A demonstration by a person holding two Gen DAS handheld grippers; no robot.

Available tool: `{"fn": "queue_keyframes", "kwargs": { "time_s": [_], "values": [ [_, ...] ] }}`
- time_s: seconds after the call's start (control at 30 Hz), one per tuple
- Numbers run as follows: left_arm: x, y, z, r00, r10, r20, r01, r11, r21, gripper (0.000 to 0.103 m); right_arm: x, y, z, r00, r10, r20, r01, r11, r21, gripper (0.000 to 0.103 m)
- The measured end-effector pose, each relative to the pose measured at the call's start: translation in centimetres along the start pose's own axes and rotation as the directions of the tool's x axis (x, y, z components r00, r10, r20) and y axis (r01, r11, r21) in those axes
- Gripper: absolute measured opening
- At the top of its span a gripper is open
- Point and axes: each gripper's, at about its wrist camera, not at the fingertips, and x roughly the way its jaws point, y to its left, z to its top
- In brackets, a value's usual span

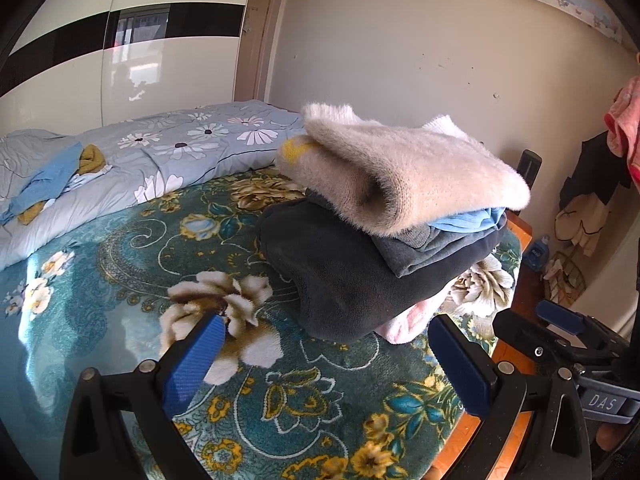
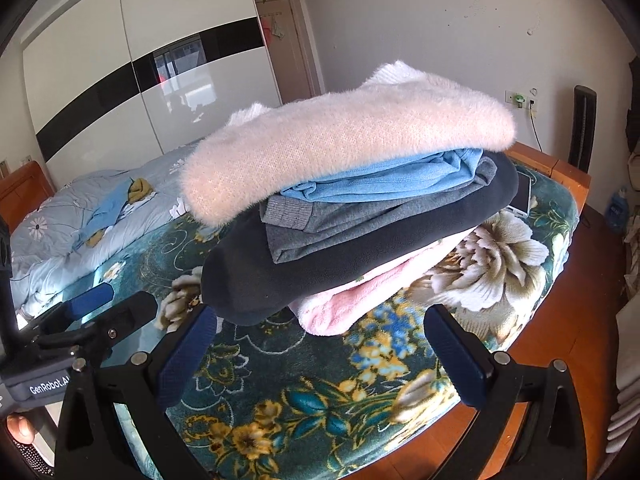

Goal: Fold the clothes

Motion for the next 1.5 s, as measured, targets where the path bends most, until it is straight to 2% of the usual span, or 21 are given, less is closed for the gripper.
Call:
{"fn": "queue_keyframes", "kwargs": {
  "time_s": [0.27,0.37,0.47,0.63,0.8,1.5],
  "values": [
    [-1.3,-0.6,-0.3,0.997,0.079,0.025,-0.081,0.994,0.069,0.103,-2.0,2.2,-0.5,1.0,-0.028,0.003,0.028,0.999,-0.044,0.103],
    [-1.8,-0.4,-0.2,0.996,0.082,0.035,-0.084,0.994,0.074,0.103,-2.5,2.7,-0.5,0.997,-0.077,0.02,0.078,0.995,-0.068,0.103],
    [-2.0,-0.1,-0.2,0.992,0.116,0.047,-0.12,0.989,0.082,0.103,-3.0,3.2,-0.4,0.991,-0.124,0.04,0.127,0.988,-0.091,0.103],
    [-2.2,0.3,-0.3,0.983,0.173,0.06,-0.178,0.98,0.093,0.103,-3.3,3.5,-0.4,0.992,-0.112,0.05,0.116,0.989,-0.088,0.103],
    [-1.7,0.3,-0.7,0.985,0.172,0.032,-0.174,0.98,0.093,0.103,-3.1,3.2,-0.6,0.993,-0.115,0.04,0.118,0.99,-0.076,0.103],
    [-1.0,-0.9,-1.3,0.988,0.156,0.005,-0.155,0.98,0.128,0.103,-2.6,2.8,-1.3,0.992,-0.126,0.022,0.127,0.99,-0.061,0.103]
  ]
}}
